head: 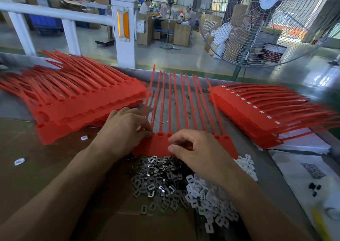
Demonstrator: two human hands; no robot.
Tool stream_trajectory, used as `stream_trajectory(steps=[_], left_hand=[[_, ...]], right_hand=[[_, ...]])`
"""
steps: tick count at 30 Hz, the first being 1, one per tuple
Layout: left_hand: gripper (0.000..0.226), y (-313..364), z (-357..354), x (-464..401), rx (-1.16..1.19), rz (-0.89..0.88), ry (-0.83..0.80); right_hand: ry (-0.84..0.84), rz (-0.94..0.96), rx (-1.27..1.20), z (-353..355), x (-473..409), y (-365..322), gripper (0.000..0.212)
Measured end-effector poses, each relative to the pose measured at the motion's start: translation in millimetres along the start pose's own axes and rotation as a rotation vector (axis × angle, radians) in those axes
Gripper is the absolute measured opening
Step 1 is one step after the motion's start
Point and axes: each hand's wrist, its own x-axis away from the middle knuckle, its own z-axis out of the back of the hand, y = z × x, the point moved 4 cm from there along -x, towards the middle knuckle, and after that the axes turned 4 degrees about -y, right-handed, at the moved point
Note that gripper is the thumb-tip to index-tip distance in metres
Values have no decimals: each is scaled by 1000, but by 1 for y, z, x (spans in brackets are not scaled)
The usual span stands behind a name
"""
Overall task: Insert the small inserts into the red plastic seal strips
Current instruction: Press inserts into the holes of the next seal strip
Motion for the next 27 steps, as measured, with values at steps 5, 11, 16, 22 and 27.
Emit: stream_trajectory(steps=[5,11,16,22,27], left_hand=[[11,0,0,0,-6,16,-14],[12,0,-1,0,8,23,-18],[9,0,1,-1,89,40,79],[11,0,-1,-1,235,29,123],[14,20,-2,1,435,-89,113]], right_hand=[[-116,49,63,-4,1,-6,19],[-188,106,225,-10,0,-13,23],[-155,128,204,-10,1,-12,6],[-28,75,42,-7,2,-5,9],[137,-48,-127,2,-1,3,14]])
